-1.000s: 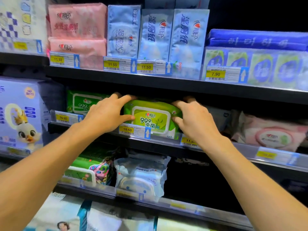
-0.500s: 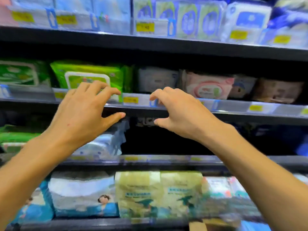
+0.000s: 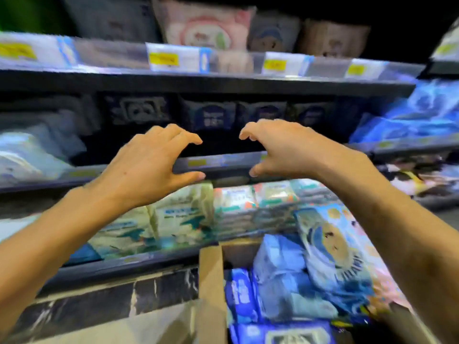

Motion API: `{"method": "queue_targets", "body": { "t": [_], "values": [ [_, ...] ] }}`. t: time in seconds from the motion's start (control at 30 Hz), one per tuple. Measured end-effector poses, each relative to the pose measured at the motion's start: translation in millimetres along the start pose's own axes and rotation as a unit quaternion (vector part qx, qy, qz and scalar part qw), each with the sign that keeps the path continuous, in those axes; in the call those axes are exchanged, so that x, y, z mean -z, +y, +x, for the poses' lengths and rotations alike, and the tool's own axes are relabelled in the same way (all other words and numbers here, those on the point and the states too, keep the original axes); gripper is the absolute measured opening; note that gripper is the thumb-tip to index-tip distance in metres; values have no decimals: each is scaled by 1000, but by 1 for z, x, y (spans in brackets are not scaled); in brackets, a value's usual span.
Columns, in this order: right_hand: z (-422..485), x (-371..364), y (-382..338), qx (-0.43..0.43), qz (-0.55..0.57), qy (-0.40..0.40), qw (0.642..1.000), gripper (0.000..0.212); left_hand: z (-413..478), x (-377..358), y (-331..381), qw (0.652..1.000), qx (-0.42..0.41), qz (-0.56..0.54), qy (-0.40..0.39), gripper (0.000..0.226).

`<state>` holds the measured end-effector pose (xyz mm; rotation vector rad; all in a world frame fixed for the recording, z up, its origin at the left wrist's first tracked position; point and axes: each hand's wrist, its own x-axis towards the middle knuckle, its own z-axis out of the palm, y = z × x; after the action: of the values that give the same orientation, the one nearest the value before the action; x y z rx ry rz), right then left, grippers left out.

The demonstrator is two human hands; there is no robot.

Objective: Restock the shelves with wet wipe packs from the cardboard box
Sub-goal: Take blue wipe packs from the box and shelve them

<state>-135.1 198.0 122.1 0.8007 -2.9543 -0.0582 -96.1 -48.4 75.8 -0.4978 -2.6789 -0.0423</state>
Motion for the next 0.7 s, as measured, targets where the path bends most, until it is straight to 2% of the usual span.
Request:
{"method": "queue_targets", "body": {
  "t": [0.23, 0.33, 0.7],
  "values": [
    [-54, -39, 91, -55, -27, -82, 995, 69, 29, -69, 69, 989, -47, -53, -132, 74],
    [-69, -53, 116, -73, -19, -116, 990, 69, 34, -97, 94, 979, -50, -84, -180, 70],
    [-84, -105, 165, -72, 61, -193, 977, 86, 48, -165, 160, 936, -50, -196, -288, 84]
  ]
}}
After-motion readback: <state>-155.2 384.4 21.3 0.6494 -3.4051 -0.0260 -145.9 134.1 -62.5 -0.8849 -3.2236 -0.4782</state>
